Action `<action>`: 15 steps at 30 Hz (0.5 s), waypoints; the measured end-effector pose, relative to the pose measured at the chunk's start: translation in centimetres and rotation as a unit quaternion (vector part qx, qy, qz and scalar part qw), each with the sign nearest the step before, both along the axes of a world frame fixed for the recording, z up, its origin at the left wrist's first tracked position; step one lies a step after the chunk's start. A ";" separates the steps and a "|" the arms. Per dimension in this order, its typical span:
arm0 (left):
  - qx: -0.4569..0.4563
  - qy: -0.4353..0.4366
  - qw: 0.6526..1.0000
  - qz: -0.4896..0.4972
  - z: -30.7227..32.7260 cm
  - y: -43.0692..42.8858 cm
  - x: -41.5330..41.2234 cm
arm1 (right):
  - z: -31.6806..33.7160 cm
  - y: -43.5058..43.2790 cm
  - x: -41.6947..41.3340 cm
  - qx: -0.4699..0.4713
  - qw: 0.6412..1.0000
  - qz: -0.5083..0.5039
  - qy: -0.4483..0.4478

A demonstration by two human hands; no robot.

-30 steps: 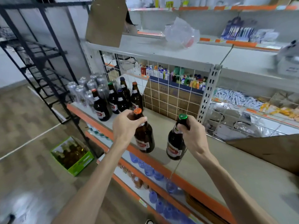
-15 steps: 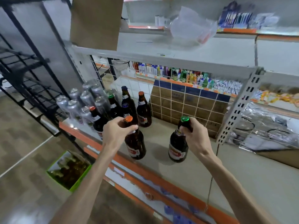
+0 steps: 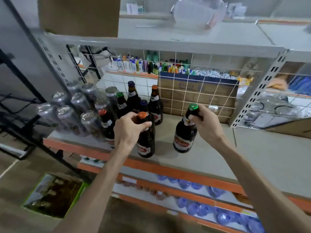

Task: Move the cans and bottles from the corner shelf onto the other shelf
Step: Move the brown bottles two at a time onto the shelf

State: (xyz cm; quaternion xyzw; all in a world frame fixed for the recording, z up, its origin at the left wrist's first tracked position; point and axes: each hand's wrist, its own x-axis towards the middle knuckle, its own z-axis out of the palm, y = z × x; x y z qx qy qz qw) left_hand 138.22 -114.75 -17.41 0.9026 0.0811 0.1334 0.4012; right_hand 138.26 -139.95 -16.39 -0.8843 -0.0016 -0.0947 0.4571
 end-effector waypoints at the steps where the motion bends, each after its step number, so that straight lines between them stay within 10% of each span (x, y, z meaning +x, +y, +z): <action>1: -0.005 -0.001 1.000 -0.006 -0.1 0.4 0.2 | 0.0 0.5 0.0 0.004 1.000 -0.003 0.000; 15: -0.023 -0.021 0.999 -0.040 -1.9 2.2 0.9 | -1.4 2.5 3.4 -0.020 1.000 0.012 -0.006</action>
